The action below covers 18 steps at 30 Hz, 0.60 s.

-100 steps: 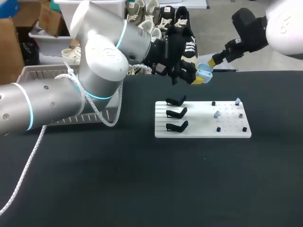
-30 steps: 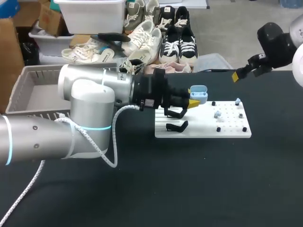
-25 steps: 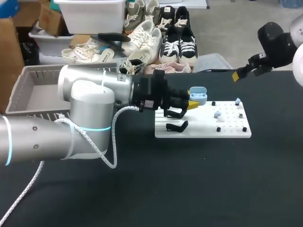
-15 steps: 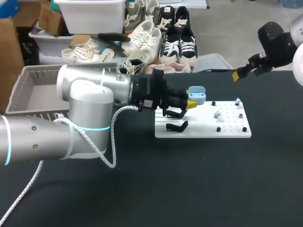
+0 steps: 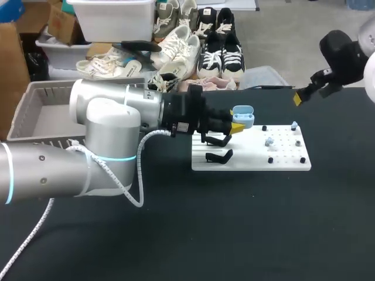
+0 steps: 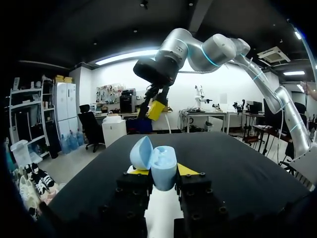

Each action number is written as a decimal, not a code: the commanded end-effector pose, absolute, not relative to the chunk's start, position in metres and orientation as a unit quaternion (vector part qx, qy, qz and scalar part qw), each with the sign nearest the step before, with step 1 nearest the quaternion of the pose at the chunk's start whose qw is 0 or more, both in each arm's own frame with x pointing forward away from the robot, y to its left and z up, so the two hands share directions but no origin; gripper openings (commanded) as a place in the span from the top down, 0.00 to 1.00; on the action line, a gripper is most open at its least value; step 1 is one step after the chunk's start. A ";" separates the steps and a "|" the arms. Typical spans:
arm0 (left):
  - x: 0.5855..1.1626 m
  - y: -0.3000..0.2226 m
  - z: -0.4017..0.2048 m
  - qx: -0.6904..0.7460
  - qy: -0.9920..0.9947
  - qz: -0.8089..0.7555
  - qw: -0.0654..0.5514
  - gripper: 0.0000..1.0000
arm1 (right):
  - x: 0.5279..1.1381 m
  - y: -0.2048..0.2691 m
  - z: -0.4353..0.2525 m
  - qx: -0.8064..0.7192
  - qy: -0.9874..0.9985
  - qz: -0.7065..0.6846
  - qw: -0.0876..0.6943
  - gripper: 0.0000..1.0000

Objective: Pick up each earbud case from the left stands, insert the matching earbuds, close the lid, and place the case in the box.

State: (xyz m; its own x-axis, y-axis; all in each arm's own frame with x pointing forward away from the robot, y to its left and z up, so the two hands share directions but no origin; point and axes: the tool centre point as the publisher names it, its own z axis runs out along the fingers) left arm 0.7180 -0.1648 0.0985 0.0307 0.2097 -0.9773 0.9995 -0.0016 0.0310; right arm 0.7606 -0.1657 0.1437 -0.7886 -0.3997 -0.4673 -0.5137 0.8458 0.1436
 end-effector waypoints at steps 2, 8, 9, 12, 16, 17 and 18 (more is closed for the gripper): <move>0.716 -0.165 0.098 0.556 0.543 -0.435 0.455 1.00 | 0.765 -0.165 0.140 -0.255 0.943 0.101 0.187 0.00; 0.716 -0.165 0.098 0.556 0.543 -0.435 0.455 1.00 | 0.770 -0.163 0.126 -0.274 0.947 0.063 0.155 0.00; 0.716 -0.165 0.098 0.556 0.543 -0.435 0.455 1.00 | 0.770 -0.161 0.124 -0.274 0.948 0.060 0.152 0.00; 0.716 -0.165 0.098 0.556 0.543 -0.435 0.455 1.00 | 0.772 -0.159 0.112 -0.269 0.950 0.053 0.149 0.00; 0.716 -0.165 0.098 0.556 0.543 -0.435 0.455 1.00 | 0.773 -0.155 0.093 -0.270 0.954 0.021 0.130 0.00; 0.716 -0.165 0.098 0.556 0.543 -0.435 0.455 1.00 | 0.773 -0.154 0.089 -0.268 0.956 0.013 0.122 0.00; 0.716 -0.165 0.098 0.556 0.543 -0.435 0.455 1.00 | 0.772 -0.154 0.085 -0.267 0.957 0.007 0.118 0.00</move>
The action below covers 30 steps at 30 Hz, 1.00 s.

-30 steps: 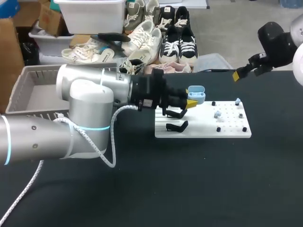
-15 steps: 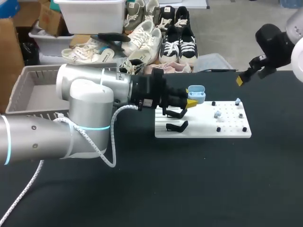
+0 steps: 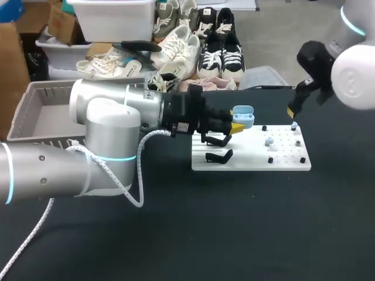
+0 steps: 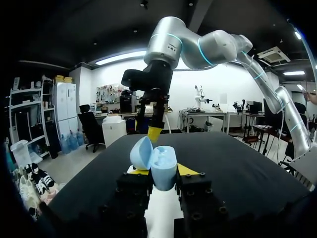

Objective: Pick up each earbud case from the left stands, insert the matching earbuds, close the lid, and place the case in the box.

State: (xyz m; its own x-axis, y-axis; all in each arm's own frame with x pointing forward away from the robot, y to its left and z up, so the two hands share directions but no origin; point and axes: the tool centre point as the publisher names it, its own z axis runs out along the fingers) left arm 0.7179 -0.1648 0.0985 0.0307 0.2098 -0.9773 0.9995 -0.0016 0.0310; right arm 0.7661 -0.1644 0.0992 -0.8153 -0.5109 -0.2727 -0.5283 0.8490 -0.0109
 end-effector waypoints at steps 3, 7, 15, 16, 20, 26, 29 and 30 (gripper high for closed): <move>0.716 -0.165 0.098 0.556 0.543 -0.435 0.455 1.00 | 0.774 -0.155 0.072 -0.274 0.957 -0.003 0.099 0.00; 0.716 -0.165 0.098 0.556 0.543 -0.435 0.455 1.00 | 0.770 -0.150 0.066 -0.285 0.955 -0.028 0.075 0.00; 0.716 -0.165 0.098 0.556 0.543 -0.435 0.455 1.00 | 0.776 -0.159 0.057 -0.277 0.957 -0.068 0.059 0.00; 0.716 -0.165 0.098 0.556 0.543 -0.435 0.455 1.00 | 0.776 -0.159 0.056 -0.275 0.957 -0.068 0.059 0.03; 0.716 -0.165 0.098 0.556 0.543 -0.435 0.455 1.00 | 0.778 -0.161 0.055 -0.271 0.958 -0.069 0.059 0.09; 0.716 -0.165 0.098 0.556 0.543 -0.435 0.455 1.00 | 0.779 -0.163 0.052 -0.263 0.961 -0.066 0.059 0.39; 0.716 -0.165 0.098 0.556 0.543 -0.435 0.455 1.00 | 0.780 -0.164 0.051 -0.261 0.961 -0.078 0.054 0.47; 0.716 -0.165 0.098 0.556 0.543 -0.435 0.455 1.00 | 0.780 -0.164 0.050 -0.260 0.961 -0.080 0.053 0.50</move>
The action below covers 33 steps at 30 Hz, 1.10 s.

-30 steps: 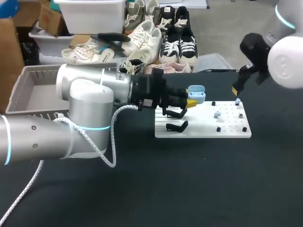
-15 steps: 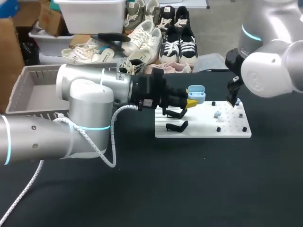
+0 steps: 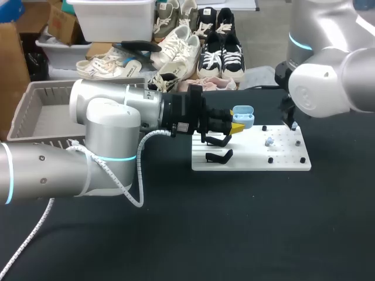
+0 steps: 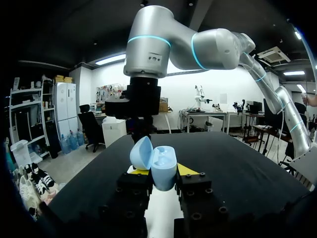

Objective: Pick up each earbud case from the left stands, insert the matching earbuds, close the lid, and place the case in the box.

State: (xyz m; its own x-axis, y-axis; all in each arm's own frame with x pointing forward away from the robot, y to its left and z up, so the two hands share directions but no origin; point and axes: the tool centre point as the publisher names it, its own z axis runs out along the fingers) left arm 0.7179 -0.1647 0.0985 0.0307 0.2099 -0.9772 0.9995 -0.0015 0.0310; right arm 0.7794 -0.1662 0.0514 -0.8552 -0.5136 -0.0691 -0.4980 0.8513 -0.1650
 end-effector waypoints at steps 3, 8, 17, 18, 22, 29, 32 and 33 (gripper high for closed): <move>0.716 -0.165 0.098 0.556 0.543 -0.435 0.455 1.00 | 0.779 -0.164 0.047 -0.257 0.961 -0.090 0.051 0.50; 0.716 -0.165 0.098 0.556 0.543 -0.435 0.455 1.00 | 0.779 -0.164 0.044 -0.252 0.962 -0.098 0.049 0.51; 0.716 -0.165 0.098 0.556 0.543 -0.435 0.455 1.00 | 0.779 -0.165 0.034 -0.233 0.966 -0.098 0.049 0.55; 0.716 -0.165 0.098 0.556 0.543 -0.435 0.455 1.00 | 0.778 -0.164 0.034 -0.230 0.967 -0.099 0.049 0.55; 0.716 -0.165 0.098 0.556 0.543 -0.435 0.455 1.00 | 0.778 -0.166 0.031 -0.218 0.969 -0.098 0.057 0.56; 0.716 -0.165 0.098 0.556 0.543 -0.435 0.455 1.00 | 0.779 -0.165 0.027 -0.203 0.970 -0.104 0.080 0.58; 0.716 -0.165 0.098 0.556 0.543 -0.435 0.455 1.00 | 0.781 -0.165 0.027 -0.199 0.971 -0.104 0.085 0.58; 0.716 -0.165 0.098 0.556 0.543 -0.435 0.455 1.00 | 0.781 -0.165 0.027 -0.199 0.971 -0.104 0.086 0.58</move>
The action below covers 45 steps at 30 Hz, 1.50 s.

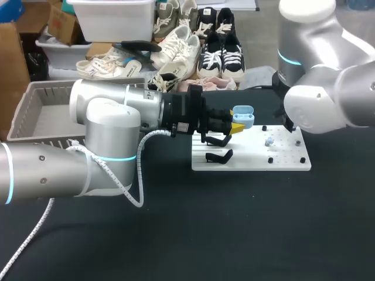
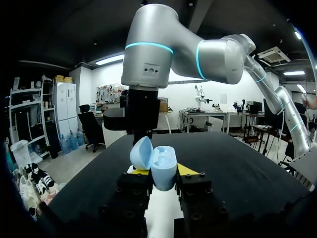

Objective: Pick up each earbud case from the left stands, insert the matching earbuds, close the lid, and place the case in the box.

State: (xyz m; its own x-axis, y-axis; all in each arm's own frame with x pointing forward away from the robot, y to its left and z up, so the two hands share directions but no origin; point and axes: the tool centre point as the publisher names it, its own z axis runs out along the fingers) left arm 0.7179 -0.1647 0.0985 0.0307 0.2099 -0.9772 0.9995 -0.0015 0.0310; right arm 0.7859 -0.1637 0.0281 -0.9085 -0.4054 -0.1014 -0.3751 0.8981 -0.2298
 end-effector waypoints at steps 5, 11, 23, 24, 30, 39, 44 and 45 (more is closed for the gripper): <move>0.716 -0.165 0.098 0.556 0.543 -0.435 0.455 1.00 | 0.785 -0.166 0.027 -0.195 0.971 -0.102 0.090 0.58; 0.716 -0.165 0.098 0.556 0.543 -0.435 0.455 1.00 | 0.788 -0.168 0.025 -0.191 0.972 -0.097 0.092 0.60; 0.716 -0.165 0.098 0.556 0.543 -0.435 0.455 1.00 | 0.792 -0.169 0.022 -0.188 0.973 -0.098 0.092 0.67; 0.716 -0.165 0.098 0.556 0.543 -0.435 0.455 1.00 | 0.792 -0.169 0.022 -0.187 0.973 -0.099 0.092 0.68; 0.716 -0.165 0.098 0.556 0.543 -0.435 0.455 1.00 | 0.794 -0.169 0.021 -0.185 0.973 -0.097 0.093 0.70; 0.716 -0.165 0.098 0.556 0.543 -0.435 0.455 1.00 | 0.794 -0.166 0.021 -0.184 0.974 -0.099 0.093 0.73; 0.716 -0.165 0.098 0.556 0.543 -0.435 0.455 1.00 | 0.792 -0.165 0.021 -0.182 0.974 -0.100 0.093 0.73; 0.716 -0.165 0.098 0.556 0.543 -0.435 0.455 1.00 | 0.792 -0.165 0.021 -0.182 0.974 -0.100 0.092 0.73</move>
